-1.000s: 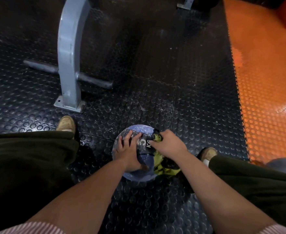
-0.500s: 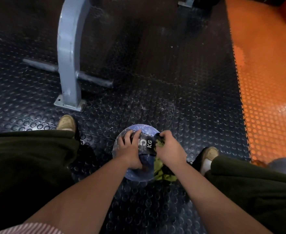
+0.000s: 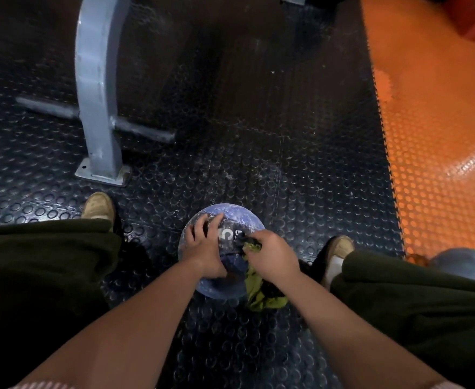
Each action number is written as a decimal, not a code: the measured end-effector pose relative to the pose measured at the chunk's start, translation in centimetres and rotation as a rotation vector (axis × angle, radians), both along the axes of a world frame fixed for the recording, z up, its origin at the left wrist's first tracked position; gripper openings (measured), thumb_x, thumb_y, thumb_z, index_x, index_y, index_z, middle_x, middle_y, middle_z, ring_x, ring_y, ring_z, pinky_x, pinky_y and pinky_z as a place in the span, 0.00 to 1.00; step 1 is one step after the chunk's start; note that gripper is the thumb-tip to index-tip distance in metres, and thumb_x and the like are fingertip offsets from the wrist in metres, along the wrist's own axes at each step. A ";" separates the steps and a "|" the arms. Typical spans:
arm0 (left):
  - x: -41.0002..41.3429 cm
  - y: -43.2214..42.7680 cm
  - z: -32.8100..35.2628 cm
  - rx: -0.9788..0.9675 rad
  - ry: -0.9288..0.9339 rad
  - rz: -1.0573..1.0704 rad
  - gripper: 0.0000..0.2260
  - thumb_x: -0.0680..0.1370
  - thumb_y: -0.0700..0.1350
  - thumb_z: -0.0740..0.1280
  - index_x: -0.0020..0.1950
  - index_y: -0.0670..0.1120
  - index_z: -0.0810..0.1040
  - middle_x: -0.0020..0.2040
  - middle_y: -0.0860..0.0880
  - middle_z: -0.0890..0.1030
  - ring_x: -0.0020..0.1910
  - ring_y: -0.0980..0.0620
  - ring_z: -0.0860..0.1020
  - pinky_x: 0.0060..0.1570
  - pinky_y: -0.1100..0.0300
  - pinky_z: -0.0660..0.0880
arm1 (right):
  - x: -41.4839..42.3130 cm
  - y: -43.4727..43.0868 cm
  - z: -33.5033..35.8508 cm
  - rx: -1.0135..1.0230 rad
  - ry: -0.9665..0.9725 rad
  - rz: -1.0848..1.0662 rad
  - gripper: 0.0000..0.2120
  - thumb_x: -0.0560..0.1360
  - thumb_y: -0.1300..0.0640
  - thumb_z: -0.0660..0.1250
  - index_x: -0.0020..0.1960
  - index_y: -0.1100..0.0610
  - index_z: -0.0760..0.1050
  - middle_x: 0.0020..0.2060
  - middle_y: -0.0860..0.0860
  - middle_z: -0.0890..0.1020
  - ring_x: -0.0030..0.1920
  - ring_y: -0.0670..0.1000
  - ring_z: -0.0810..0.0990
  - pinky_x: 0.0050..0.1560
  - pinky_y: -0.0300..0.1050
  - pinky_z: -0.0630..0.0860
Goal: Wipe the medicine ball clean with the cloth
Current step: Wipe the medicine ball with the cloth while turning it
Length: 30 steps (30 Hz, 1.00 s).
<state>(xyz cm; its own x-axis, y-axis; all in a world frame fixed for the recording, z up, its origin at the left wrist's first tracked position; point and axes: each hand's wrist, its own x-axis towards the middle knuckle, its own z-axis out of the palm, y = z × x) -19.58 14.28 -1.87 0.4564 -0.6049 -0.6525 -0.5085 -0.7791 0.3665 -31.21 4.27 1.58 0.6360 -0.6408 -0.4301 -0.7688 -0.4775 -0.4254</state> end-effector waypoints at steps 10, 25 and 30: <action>-0.4 0.8 -0.3 -0.030 -0.001 0.071 0.56 0.67 0.49 0.78 0.76 0.61 0.36 0.77 0.51 0.37 0.76 0.38 0.41 0.74 0.42 0.55 | 1.2 0.6 -1.5 -0.066 -0.079 -0.159 0.17 0.78 0.53 0.62 0.65 0.53 0.72 0.59 0.50 0.74 0.53 0.55 0.78 0.48 0.49 0.76; -0.5 0.7 -0.4 -0.029 -0.020 0.092 0.58 0.65 0.54 0.80 0.76 0.61 0.36 0.77 0.48 0.37 0.77 0.38 0.42 0.76 0.43 0.48 | 1.5 -1.6 -0.7 0.036 -0.012 -0.213 0.14 0.78 0.53 0.61 0.62 0.54 0.74 0.55 0.54 0.78 0.49 0.56 0.79 0.40 0.44 0.70; 0.8 0.6 -0.3 -0.056 0.056 0.195 0.57 0.65 0.49 0.80 0.76 0.62 0.39 0.77 0.49 0.38 0.76 0.41 0.42 0.74 0.44 0.54 | 0.3 1.2 -0.4 -0.019 -0.080 -0.118 0.14 0.78 0.52 0.61 0.62 0.54 0.75 0.59 0.51 0.74 0.54 0.55 0.77 0.45 0.45 0.71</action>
<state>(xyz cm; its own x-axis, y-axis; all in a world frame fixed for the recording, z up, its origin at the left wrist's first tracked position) -18.74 14.91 -2.22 0.5322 -0.5450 -0.6479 -0.3280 -0.8382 0.4356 -30.90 5.46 1.23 0.5872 -0.7210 -0.3680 -0.7843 -0.3943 -0.4790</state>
